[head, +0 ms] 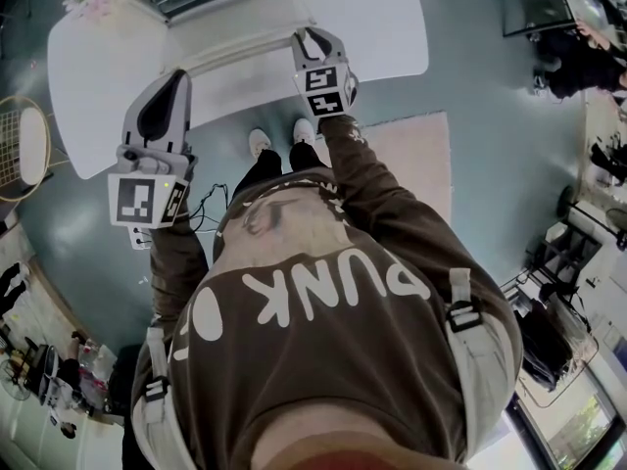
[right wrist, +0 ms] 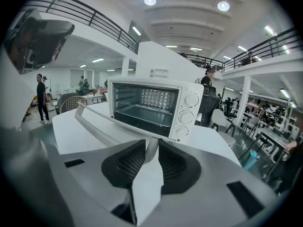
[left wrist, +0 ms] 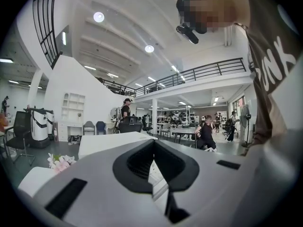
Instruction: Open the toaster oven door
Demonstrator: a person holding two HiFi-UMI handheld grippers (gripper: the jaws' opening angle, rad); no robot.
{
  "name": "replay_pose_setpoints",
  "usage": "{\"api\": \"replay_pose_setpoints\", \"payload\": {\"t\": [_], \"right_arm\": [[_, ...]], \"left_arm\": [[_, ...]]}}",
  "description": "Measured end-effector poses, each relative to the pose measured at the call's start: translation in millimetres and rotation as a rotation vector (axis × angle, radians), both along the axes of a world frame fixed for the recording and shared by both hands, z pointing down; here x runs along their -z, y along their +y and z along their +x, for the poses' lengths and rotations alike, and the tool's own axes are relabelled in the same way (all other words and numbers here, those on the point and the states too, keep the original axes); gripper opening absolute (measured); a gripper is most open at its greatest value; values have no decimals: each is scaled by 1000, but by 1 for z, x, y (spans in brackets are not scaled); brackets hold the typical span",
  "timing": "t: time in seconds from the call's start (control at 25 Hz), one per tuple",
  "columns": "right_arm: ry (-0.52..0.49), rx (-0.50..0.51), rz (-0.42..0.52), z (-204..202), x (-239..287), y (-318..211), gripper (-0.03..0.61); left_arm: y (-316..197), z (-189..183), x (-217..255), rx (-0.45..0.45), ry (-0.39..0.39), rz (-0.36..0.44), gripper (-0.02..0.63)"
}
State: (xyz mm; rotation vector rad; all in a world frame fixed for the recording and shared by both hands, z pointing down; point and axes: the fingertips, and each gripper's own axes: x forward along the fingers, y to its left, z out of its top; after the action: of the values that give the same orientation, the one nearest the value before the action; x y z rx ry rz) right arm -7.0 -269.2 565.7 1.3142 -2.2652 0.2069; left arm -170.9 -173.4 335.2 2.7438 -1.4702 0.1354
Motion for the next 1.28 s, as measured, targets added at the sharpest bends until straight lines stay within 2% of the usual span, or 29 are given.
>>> {"api": "replay_pose_setpoints", "payload": {"t": [0.32,0.44,0.72,0.96,1.28], "right_arm": [[14,-17,27,5,-20,10,97],[24,-22,10,8,-31,18,95],[57,-42,-154,16,-88,42,64],[85,-57,-246,19,-124,45,61],[102,-75,-277,22,-137,48,60]], "left_arm": [[2,-1,0,2,-3,-3,3],[4,-1,1,2,-2,-1,3],[6,-2,-1,2,-2,-8,3],[6,-3,-5,5,-5,-17,3],[11,-4,-1,17,-6,-18,3]]}}
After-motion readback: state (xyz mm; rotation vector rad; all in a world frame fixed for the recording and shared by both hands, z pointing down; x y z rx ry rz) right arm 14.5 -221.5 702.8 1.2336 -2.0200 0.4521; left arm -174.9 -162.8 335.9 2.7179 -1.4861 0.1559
